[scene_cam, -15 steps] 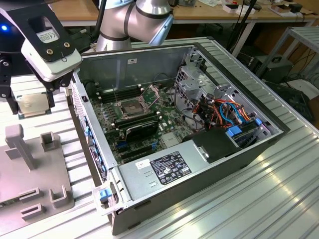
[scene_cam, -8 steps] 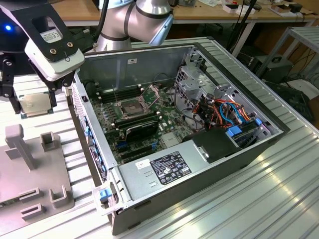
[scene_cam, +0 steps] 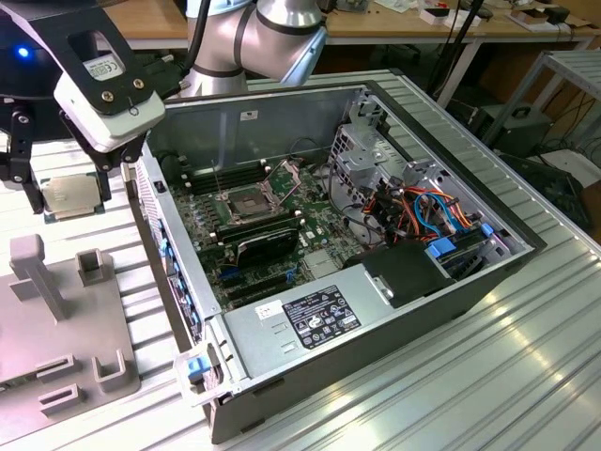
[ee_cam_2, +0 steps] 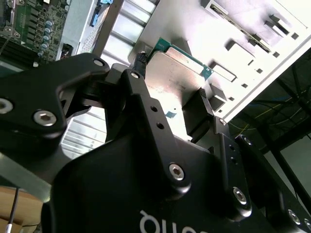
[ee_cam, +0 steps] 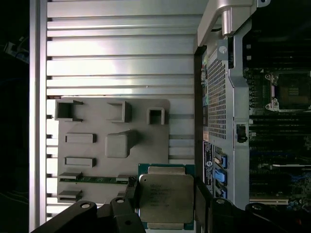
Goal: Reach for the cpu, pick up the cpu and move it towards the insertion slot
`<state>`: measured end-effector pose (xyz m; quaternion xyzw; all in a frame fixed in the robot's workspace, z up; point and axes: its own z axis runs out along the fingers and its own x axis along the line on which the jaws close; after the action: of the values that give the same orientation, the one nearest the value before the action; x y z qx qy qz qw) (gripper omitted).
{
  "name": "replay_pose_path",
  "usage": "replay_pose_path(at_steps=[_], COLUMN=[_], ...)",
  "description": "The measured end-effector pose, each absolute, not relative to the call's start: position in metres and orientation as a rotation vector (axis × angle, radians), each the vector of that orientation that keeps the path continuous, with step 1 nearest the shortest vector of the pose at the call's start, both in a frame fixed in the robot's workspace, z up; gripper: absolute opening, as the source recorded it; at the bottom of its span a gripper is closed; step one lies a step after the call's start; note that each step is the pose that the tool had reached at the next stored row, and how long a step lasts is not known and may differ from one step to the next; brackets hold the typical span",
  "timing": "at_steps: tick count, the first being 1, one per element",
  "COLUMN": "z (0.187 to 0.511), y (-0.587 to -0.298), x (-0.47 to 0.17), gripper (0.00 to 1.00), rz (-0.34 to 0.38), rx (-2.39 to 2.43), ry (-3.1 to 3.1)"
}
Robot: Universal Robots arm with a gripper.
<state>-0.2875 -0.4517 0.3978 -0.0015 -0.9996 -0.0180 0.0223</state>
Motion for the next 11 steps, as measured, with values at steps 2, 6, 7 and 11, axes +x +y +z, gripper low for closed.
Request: replay_pose_path(at_steps=[2, 6, 7, 11], z=[0.3977, 0.3976, 0.3976, 0.3972], y=[-0.4517, -0.4517, -0.4517, -0.4517], x=[-0.2852, -0.2810, -0.2804, -0.2770], gripper=[0.55, 0.55, 0.55, 0.55], rz=[-0.056, -0.056, -0.056, -0.056], rx=[-0.005, -0.005, -0.005, -0.005], ry=[-3.096, -3.096, -3.096, -3.096])
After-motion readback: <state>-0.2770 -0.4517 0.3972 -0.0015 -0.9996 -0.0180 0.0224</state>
